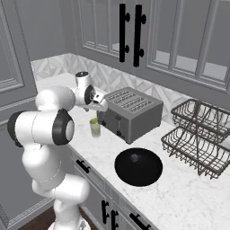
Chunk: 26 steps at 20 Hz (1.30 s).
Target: Grab a lemon wedge from the fridge and one ice cube from the ice bowl, and put them in the glass of lemonade.
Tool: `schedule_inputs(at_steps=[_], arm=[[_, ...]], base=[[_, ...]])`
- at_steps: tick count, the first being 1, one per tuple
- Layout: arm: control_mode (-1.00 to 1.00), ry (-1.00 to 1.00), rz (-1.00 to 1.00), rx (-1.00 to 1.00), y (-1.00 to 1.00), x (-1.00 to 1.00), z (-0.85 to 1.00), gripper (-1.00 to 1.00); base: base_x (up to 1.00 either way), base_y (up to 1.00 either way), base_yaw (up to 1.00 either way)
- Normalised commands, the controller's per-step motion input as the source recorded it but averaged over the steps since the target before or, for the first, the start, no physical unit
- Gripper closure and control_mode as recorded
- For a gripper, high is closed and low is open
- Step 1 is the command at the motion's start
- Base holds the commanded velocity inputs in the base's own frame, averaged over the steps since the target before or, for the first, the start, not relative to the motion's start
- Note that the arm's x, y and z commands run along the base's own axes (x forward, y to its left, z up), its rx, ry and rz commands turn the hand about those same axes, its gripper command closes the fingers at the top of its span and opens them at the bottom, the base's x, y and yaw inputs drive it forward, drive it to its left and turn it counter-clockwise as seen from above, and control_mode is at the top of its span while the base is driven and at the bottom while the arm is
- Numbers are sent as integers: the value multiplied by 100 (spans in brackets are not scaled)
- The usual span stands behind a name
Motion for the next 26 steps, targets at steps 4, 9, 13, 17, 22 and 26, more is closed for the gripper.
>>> schedule_inputs(at_steps=[4, 9, 13, 17, 22, 26], arm=[[-100, -1, 0, 6, -25, -7, 17, -100], [-100, -1, 0, 7, -26, -13, 14, -100], [-100, -4, 0, 6, -7, -26, 12, -100], [-100, -5, 0, 4, 0, -49, 14, -100], [-100, -3, 0, 1, 0, -86, 11, -100], [-100, 0, 5, 0, 0, -100, 12, -100]], base=[[0, 0, 0], [0, 0, 0], [0, 0, 0], [0, 0, 0], [0, 0, 0], [0, 0, 0]])
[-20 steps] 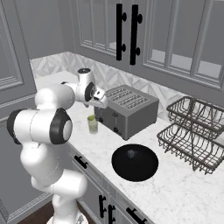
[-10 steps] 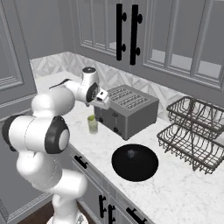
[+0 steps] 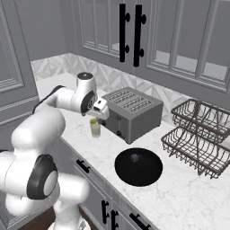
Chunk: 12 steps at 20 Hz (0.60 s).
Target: Grab a lemon wedge from the fridge and one ice cube from the ice bowl, and put them in the glass of lemonade.
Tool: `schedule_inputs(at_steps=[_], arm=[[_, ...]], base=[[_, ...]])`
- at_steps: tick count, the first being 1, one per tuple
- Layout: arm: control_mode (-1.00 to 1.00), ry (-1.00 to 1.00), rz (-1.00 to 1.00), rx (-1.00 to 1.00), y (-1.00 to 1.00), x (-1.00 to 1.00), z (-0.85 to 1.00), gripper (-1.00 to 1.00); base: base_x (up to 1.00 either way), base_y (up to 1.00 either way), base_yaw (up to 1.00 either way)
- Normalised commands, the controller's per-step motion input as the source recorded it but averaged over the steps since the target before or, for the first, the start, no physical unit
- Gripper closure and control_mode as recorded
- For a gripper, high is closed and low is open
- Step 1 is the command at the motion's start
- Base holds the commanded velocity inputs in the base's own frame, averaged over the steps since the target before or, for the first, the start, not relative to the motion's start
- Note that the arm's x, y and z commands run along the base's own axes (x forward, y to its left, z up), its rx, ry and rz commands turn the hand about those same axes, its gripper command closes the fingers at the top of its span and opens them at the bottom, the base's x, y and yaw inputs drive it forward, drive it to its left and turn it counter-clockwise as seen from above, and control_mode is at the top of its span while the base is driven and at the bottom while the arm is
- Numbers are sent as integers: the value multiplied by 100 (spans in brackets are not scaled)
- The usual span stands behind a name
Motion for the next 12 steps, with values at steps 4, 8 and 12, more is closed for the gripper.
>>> schedule_inputs(at_steps=[4, 8, 12], arm=[[-100, 0, 9, 0, 2, -77, 24, -100], [-100, 0, 8, 0, 28, -29, 31, -100], [-100, 0, 7, 0, 31, 0, 36, -100]], base=[[0, 0, 0], [0, 0, 0], [0, 0, 0]])
